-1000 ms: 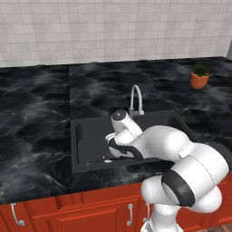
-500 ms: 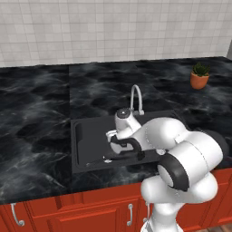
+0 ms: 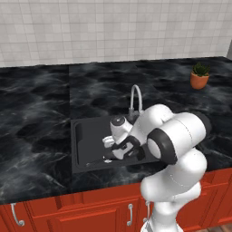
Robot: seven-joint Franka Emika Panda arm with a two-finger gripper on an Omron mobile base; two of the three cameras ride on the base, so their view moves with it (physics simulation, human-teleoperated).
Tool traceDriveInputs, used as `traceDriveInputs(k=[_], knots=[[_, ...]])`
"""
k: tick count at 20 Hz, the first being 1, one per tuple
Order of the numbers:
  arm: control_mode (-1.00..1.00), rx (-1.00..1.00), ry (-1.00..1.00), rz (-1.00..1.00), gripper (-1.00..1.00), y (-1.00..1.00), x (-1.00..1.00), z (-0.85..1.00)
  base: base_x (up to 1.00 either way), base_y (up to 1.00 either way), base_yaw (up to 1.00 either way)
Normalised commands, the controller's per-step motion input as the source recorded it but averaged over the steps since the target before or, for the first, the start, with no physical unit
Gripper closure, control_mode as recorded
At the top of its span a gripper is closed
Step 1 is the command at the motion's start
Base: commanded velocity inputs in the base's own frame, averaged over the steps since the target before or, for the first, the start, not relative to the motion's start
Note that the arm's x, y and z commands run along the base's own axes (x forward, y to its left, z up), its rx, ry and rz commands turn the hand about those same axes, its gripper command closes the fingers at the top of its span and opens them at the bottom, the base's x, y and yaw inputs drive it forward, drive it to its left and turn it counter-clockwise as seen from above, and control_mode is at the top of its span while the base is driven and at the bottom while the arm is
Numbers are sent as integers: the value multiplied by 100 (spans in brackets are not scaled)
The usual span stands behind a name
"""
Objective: Pick the pan and sponge and place them into the sink. Then turn on the water.
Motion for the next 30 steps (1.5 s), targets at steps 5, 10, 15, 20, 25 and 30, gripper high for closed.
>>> traceDriveInputs(k=[5,10,15,20,25,30], knots=[[-100,-4,0,1,100,25,30,-21,0,0,0],[-100,-2,0,0,100,4,43,-5,0,0,0],[-100,-5,0,0,100,0,52,-10,0,0,0],[-100,-5,0,0,100,0,53,-28,0,0,0],[-100,-6,0,0,100,0,54,-41,0,0,0],[-100,-3,0,0,100,4,40,-44,0,0,0]])
